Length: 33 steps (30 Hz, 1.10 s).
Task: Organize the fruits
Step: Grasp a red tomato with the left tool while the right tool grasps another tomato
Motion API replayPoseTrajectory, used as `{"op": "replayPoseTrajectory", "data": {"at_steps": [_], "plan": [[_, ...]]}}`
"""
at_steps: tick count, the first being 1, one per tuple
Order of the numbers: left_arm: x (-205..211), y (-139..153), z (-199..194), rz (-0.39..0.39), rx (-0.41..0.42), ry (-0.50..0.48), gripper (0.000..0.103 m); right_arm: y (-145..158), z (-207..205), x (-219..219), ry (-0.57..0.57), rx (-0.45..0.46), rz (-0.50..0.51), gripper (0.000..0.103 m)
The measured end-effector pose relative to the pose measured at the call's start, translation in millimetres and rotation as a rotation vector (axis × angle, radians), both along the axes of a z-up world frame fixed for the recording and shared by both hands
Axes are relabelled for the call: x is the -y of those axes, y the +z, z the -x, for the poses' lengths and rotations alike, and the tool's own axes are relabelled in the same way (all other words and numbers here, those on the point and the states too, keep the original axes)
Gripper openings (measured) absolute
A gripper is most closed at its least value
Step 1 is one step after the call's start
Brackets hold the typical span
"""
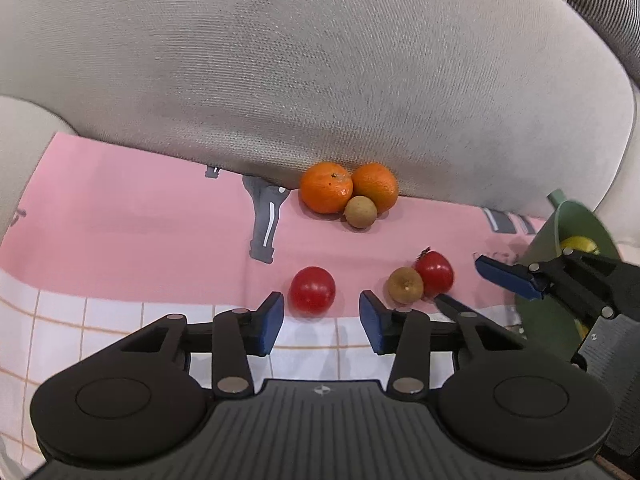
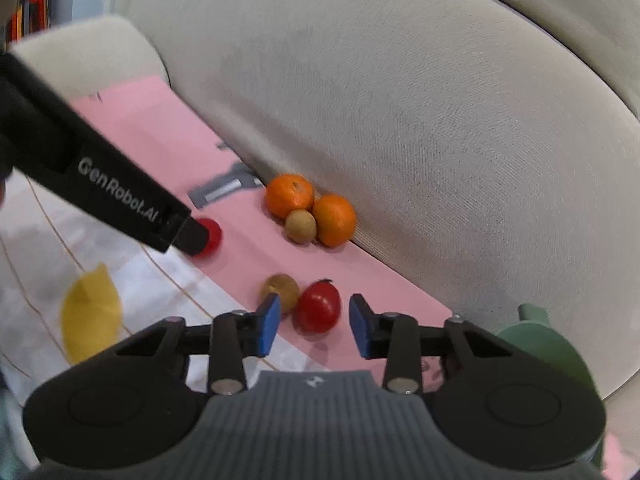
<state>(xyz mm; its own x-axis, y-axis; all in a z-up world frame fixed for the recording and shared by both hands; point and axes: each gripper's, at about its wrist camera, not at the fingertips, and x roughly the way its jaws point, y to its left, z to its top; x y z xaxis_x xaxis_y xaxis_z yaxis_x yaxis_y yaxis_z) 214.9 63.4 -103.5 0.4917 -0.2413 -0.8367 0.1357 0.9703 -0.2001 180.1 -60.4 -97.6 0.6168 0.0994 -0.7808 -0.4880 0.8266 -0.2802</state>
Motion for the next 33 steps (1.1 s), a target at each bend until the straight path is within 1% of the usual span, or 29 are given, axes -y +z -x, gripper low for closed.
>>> {"op": "replayPoseTrajectory", "data": {"at_steps": [3, 5, 15, 17, 19, 26, 32, 33], "plan": [[4, -5, -4, -0.023, 0.0, -0.011, 0.049, -8, -5, -2, 0.009, -0.008, 0.04, 0.031], [3, -8, -7, -0.023, -0.005, -0.016, 0.048, -11, -7, -1, 0.013, -0.014, 0.038, 0.031], [3, -19, -14, -0.036, -0.019, -0.024, 0.035, -23, -19, -2, 0.004, -0.046, 0.027, 0.03], [3, -20, -14, -0.033, -0.018, -0.025, 0.033, -24, -19, -1, 0.0, -0.055, 0.022, 0.027], [3, -21, -14, -0.029, -0.015, -0.023, 0.032, -25, -18, -1, -0.001, -0.052, 0.023, 0.026], [4, -16, -13, -0.032, -0.014, -0.013, 0.031, -19, -18, 0, -0.008, -0.037, 0.016, 0.025], [6, 2, -5, -0.021, -0.009, -0.005, 0.03, -1, -8, 0, -0.001, -0.001, -0.009, 0.024], [6, 5, -3, -0.016, -0.012, -0.002, 0.027, 3, -6, 0, 0.001, 0.005, -0.016, 0.024]]}}
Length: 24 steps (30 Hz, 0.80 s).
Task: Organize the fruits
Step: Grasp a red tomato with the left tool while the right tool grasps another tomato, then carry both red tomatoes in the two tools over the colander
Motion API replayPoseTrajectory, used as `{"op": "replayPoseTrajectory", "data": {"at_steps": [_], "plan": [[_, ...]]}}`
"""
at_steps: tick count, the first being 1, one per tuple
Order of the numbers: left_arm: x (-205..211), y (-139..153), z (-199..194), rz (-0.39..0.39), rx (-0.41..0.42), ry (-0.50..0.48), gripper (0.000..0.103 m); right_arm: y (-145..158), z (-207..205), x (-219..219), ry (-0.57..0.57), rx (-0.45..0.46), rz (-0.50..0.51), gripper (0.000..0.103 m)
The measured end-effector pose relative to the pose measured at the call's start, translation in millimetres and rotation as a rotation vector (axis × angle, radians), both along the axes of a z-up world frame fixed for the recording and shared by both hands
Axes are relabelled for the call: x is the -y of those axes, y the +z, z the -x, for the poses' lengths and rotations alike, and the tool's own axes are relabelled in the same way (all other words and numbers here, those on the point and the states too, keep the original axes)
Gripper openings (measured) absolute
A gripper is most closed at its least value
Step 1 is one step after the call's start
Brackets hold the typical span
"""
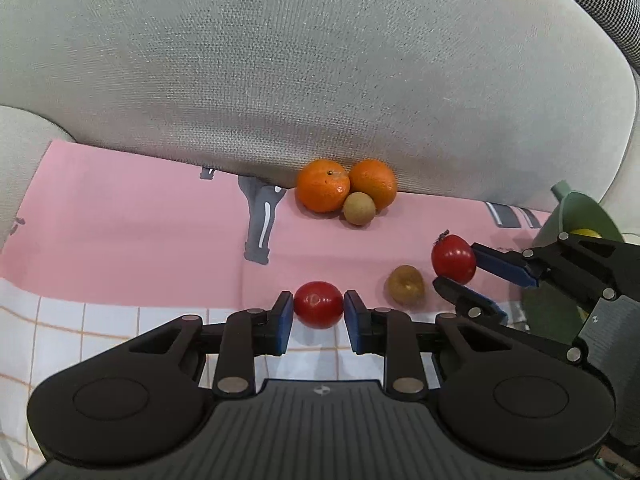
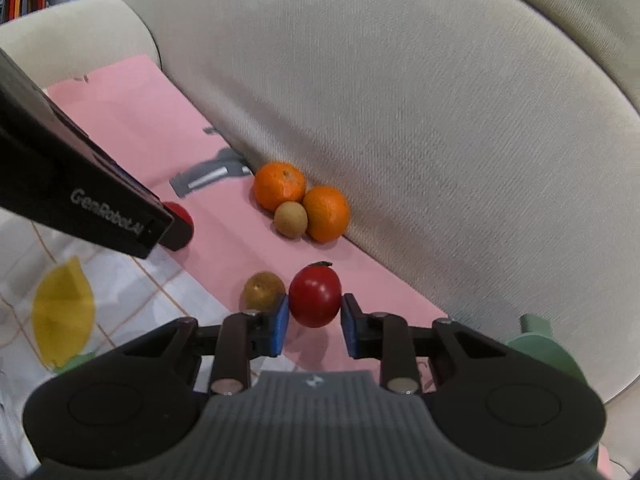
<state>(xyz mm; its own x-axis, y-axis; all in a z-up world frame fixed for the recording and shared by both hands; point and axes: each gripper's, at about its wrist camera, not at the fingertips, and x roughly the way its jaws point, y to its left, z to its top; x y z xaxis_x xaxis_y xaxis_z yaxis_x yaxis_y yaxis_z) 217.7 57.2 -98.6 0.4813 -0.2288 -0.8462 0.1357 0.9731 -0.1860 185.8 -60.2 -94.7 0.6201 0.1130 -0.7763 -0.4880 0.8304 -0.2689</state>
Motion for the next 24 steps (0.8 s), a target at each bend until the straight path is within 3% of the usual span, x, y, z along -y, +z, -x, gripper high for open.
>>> {"op": "replayPoseTrajectory", "data": {"at_steps": [1, 9, 17, 24], "plan": [[0, 3, 2, 0.007, 0.0, 0.002, 0.023, 4, 3, 0, 0.002, 0.005, -0.007, 0.024], [10, 31, 23, 0.015, 0.04, -0.031, 0.022, 35, 33, 9, -0.004, 0.03, -0.061, 0.024], [-9, 21, 37, 0.048, -0.015, 0.008, 0.023, 32, 48, 22, -0.032, -0.043, -0.113, 0.025], [-11, 12, 32, 0.048, 0.0, 0.011, 0.034, 23, 37, 22, -0.034, -0.067, -0.137, 0.025]]}}
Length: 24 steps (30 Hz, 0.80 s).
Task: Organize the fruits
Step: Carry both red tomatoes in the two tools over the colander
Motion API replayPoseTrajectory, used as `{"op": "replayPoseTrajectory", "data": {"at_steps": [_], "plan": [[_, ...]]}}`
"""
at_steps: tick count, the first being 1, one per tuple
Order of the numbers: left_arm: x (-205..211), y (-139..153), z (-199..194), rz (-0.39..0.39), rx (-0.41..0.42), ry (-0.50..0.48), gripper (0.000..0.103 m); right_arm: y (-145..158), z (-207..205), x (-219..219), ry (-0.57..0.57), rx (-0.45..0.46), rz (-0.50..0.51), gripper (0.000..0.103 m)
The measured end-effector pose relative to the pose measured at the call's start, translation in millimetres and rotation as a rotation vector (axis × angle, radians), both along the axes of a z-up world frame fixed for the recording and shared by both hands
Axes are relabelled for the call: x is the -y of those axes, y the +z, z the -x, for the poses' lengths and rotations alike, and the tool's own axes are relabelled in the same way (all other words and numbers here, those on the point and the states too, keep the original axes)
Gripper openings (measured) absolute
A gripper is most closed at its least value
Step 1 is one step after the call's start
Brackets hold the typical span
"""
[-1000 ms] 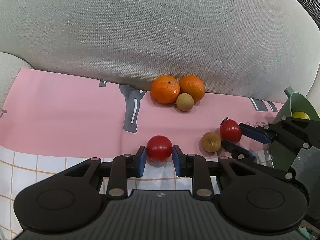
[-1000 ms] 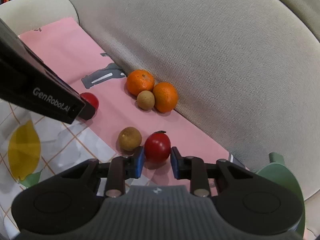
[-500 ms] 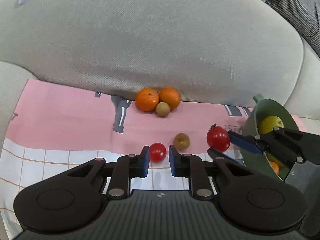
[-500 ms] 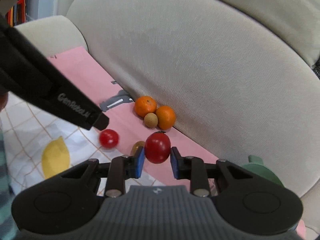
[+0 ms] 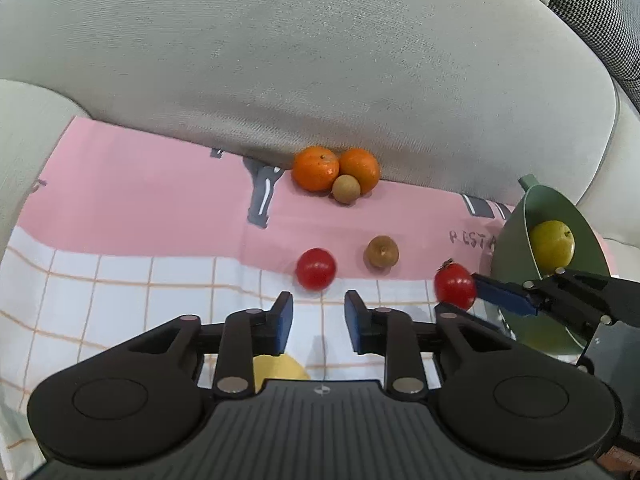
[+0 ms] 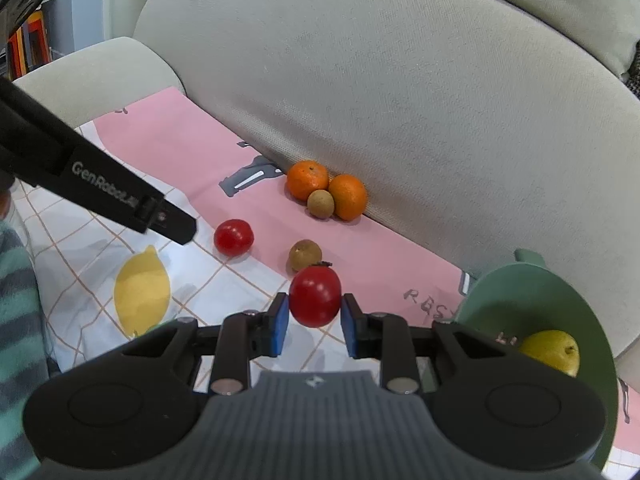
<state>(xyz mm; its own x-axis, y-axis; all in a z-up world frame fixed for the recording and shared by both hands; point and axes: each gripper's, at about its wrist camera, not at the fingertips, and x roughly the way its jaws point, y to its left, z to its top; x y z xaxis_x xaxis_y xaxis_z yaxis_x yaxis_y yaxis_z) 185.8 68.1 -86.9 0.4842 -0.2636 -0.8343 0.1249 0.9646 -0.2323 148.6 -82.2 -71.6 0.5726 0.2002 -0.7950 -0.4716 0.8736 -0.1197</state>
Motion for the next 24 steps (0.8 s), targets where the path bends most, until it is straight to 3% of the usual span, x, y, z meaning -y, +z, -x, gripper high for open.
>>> {"op": "replayPoseTrajectory", "data": {"at_steps": [8, 21, 24], "plan": [[9, -24, -25, -0.064, 0.016, -0.04, 0.037, -15, -23, -3, -0.011, -0.023, 0.012, 0.025], [12, -45, -32, -0.086, -0.013, -0.056, 0.037, -35, -38, -4, -0.038, -0.059, 0.022, 0.025], [12, -45, -34, -0.079, -0.009, -0.045, 0.033, -35, -38, -5, -0.037, -0.059, 0.022, 0.025]]}}
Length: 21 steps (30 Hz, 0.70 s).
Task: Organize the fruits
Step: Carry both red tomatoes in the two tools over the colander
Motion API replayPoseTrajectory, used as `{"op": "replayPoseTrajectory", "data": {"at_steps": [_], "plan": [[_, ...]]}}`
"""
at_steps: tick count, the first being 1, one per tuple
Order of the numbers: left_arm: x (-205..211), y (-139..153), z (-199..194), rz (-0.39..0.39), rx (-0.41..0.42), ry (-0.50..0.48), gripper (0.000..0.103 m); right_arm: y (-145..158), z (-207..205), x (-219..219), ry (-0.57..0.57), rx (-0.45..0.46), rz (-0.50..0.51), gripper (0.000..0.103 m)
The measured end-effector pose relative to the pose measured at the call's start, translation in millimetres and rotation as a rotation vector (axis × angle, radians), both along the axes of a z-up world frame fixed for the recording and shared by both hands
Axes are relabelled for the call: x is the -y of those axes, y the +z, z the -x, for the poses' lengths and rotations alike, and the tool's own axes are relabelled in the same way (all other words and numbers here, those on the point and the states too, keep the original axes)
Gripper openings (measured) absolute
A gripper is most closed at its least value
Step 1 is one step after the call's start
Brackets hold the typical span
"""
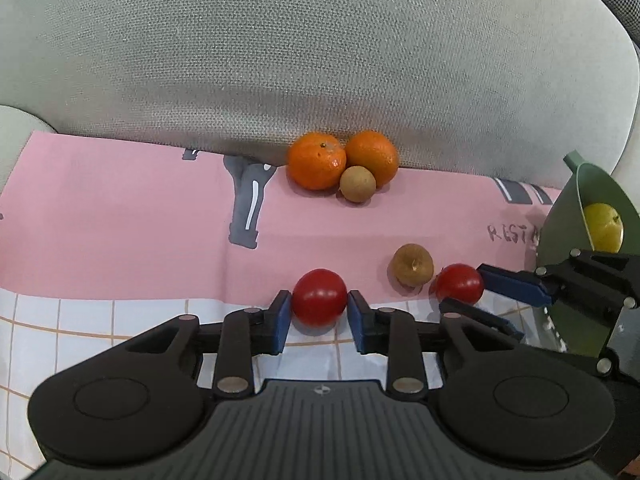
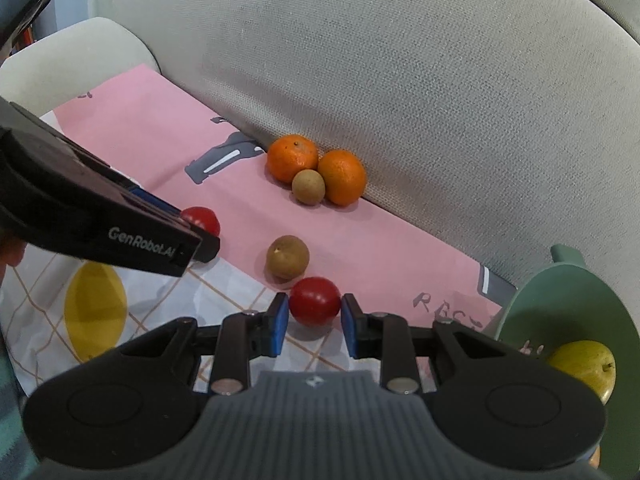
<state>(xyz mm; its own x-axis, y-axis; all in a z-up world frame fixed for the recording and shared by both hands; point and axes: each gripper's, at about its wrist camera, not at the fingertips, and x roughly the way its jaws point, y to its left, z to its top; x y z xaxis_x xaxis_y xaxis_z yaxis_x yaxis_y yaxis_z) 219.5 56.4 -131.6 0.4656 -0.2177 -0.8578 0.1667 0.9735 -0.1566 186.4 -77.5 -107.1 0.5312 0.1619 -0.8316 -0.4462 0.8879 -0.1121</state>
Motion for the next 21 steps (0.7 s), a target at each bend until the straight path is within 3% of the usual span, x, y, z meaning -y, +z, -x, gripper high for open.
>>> {"op": "replayPoseTrajectory", "data": {"at_steps": [6, 9, 11, 15, 19, 21], "plan": [[2, 13, 10, 0.016, 0.015, 0.002, 0.033, 10, 4, 2, -0.003, 0.025, -0.007, 0.024], [3, 26, 19, 0.044, 0.025, 0.01, 0.033, 20, 8, 2, 0.003, 0.043, -0.016, 0.014], [4, 34, 26, 0.061, 0.032, 0.008, 0.033, 28, 13, 2, 0.011, 0.055, -0.024, 0.014], [8, 44, 37, 0.039, 0.042, -0.004, 0.033, 35, 22, 2, 0.016, 0.051, -0.021, 0.014], [2, 45, 45, 0.039, 0.039, 0.015, 0.033, 35, 30, 8, -0.002, 0.046, -0.029, 0.018], [-1, 46, 46, 0.042, 0.036, 0.026, 0.033, 34, 35, 12, -0.014, 0.053, -0.035, 0.027]]}}
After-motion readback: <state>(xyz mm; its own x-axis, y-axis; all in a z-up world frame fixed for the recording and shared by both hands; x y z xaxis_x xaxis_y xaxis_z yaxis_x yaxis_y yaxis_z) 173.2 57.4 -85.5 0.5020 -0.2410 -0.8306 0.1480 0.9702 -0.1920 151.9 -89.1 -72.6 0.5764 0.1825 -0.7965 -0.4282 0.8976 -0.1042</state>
